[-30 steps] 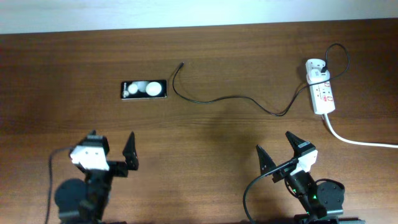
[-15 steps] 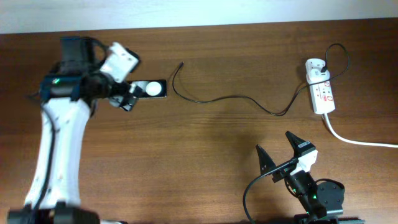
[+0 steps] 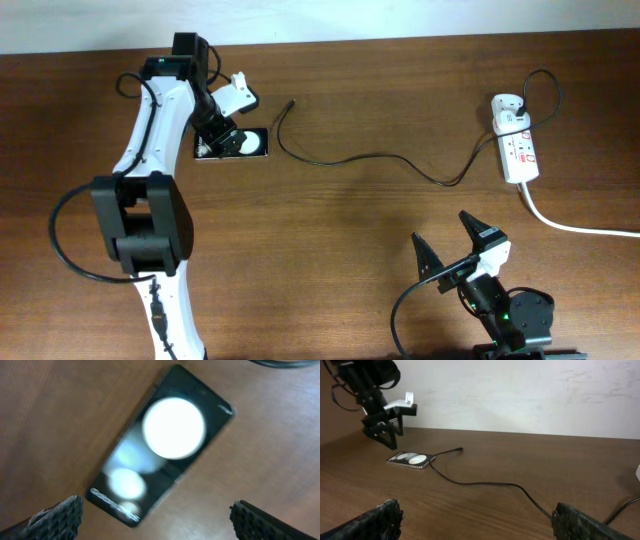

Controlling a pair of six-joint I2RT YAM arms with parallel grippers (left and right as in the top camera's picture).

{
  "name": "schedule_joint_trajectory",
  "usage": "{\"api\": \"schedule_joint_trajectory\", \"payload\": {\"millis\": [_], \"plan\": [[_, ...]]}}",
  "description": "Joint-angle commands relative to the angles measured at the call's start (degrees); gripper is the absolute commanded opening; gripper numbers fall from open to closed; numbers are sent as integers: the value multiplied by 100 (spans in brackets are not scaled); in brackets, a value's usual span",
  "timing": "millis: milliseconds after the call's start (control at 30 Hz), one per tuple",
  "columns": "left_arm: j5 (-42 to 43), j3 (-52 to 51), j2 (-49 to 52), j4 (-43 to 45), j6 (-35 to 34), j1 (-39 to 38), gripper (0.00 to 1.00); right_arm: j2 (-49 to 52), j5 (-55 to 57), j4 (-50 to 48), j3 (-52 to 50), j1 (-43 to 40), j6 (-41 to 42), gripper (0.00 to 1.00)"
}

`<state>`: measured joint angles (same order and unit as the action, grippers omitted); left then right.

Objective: Plug charger to phone and switch on socket
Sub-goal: 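Reach the left gripper to the black phone and grasp it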

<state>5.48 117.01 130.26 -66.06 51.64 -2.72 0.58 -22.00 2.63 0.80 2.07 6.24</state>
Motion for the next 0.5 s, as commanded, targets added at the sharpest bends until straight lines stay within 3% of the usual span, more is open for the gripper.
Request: {"api": "schedule_joint_trajectory", "payload": {"millis": [0, 233, 467], "plan": [[-122, 127, 26, 505, 116, 9, 99, -37, -31, -4, -48, -22, 20, 99], [111, 122, 35, 866, 125, 15, 99, -37, -31, -4, -48, -22, 20, 99], [111, 122, 586, 566, 693, 9, 99, -37, -31, -4, -48, -22, 20, 99]]}}
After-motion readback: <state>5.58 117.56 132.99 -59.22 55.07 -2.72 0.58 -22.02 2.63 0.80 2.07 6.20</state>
